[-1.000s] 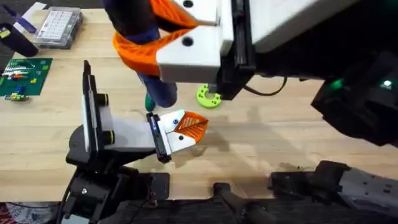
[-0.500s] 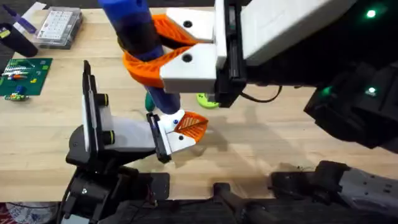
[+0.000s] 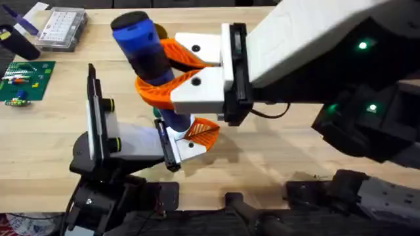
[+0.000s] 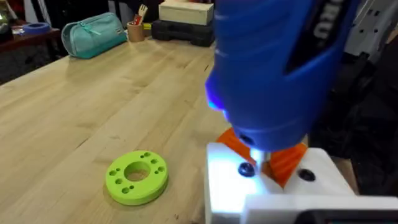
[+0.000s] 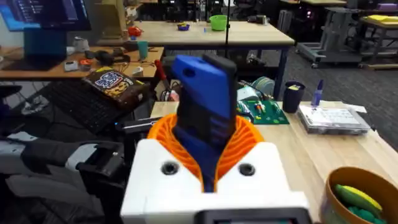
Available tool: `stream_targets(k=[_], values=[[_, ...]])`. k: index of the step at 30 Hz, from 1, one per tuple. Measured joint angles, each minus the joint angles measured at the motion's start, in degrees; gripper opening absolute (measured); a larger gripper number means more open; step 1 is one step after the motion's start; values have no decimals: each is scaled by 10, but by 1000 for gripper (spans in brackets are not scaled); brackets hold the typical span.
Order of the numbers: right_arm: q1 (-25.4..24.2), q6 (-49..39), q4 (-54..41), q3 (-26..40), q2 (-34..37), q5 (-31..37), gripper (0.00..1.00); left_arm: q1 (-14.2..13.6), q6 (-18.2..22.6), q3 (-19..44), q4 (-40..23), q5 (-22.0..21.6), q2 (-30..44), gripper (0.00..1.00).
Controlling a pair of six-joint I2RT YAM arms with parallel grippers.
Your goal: Pick up the gripper from the table and insert it into the empty holder that is missing its gripper. Then pick up a screw, insert it into the mounting hole, and use the screwdriver to tighten it. Finally, clean up the table by picking up the vegetable and placing it into the bucket.
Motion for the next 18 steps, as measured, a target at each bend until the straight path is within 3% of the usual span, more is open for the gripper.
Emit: stream_targets(k=[18], values=[[-1,-7,-13,-1,0,0,52,0,0,0,0,0,0,15]])
